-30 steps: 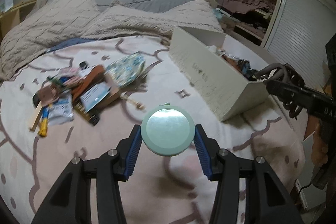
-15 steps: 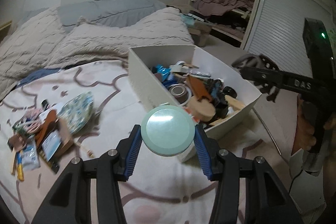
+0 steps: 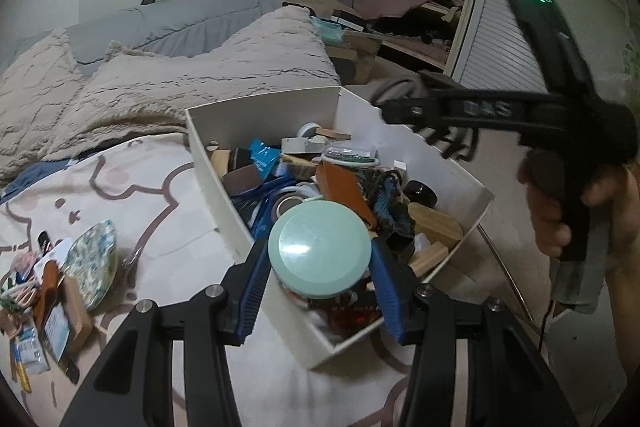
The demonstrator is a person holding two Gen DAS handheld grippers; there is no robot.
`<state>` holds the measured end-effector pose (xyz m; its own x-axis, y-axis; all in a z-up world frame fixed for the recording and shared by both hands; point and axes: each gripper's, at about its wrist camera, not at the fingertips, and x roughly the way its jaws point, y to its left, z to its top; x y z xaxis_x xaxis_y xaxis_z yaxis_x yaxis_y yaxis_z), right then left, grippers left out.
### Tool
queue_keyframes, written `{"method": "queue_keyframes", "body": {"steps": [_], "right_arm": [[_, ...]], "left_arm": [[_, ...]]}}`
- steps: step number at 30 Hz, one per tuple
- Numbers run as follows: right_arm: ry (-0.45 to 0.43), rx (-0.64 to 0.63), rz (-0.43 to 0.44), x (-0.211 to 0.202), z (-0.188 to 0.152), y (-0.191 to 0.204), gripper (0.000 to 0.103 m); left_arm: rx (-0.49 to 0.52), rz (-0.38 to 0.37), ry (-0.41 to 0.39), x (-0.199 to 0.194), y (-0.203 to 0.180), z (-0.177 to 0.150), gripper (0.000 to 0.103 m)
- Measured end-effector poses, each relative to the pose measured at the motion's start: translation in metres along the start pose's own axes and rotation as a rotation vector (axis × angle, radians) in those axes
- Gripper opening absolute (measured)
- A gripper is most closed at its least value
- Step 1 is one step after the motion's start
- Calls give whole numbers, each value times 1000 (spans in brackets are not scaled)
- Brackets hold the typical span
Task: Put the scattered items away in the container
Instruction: 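Carry the compact with the left tool while the right tool carries the claw clip over the white box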
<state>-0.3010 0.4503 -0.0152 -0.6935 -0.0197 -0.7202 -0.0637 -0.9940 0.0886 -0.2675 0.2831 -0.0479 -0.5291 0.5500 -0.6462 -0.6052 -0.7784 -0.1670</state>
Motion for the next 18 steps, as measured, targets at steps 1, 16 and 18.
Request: {"method": "queue_keyframes", "body": {"steps": [1,16,18], "right_arm": [[7,-3,-9,4,3,-1,65],[162,-41,-167,105,51,-9,66],[189,-30,-176,118,52,-12,66]], "left_arm": [[1,-2,2,3,-1,2,50],[7,-22,45,34,3,9,50],[8,-25,48,37,3,11,50]]}}
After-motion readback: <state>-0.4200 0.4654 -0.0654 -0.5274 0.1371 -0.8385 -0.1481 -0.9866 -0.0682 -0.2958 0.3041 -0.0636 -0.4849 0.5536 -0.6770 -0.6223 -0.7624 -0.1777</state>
